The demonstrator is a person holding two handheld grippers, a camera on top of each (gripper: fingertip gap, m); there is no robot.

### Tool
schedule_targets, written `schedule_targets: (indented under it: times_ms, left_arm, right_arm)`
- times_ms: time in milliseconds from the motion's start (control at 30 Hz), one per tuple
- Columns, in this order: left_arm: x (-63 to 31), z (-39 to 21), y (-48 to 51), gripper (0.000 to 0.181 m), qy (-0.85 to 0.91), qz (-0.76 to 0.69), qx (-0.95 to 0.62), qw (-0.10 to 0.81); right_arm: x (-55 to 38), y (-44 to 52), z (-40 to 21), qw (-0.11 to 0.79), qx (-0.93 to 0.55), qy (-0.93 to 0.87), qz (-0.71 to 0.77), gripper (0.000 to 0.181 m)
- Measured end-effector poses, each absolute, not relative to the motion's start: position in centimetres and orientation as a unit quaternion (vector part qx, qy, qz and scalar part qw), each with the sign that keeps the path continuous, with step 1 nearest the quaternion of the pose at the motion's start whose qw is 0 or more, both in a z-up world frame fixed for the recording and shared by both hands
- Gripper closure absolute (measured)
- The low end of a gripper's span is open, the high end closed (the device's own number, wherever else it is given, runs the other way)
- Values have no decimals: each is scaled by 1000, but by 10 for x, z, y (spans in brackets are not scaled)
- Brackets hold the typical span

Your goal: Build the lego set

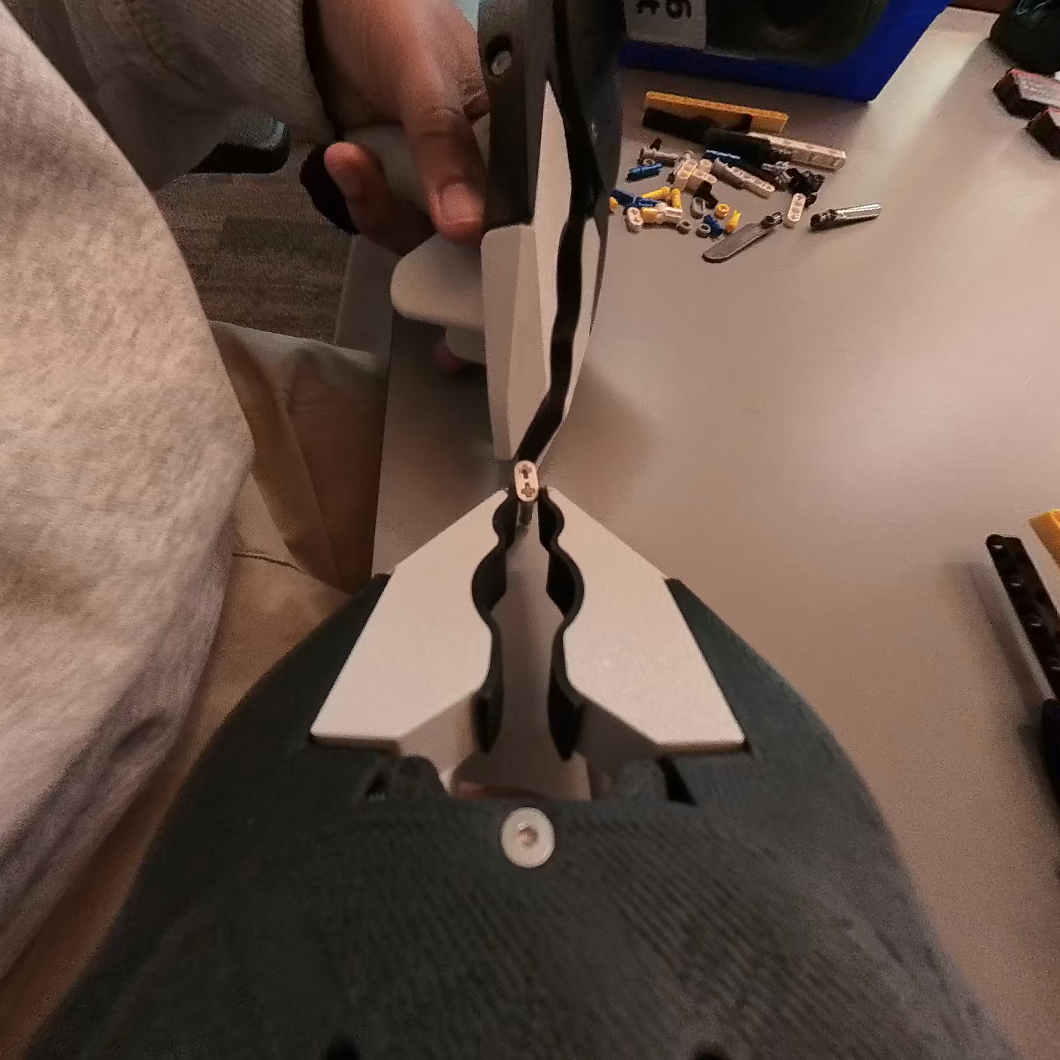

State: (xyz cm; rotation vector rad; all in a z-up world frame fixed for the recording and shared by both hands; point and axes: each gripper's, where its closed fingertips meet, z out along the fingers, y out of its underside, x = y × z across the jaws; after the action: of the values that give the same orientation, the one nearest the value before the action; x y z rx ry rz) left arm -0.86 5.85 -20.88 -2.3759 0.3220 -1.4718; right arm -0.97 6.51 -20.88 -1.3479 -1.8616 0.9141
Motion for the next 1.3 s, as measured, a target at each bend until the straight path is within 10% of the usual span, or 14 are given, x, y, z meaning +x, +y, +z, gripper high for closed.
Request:
schedule_targets:
  times_ms: [1300]
  left_arm:
    - [4, -210, 61, 175, 8, -614, -783, 95]
  right_arm:
    - [-2, 66, -212, 300, -524, -711, 361, 175]
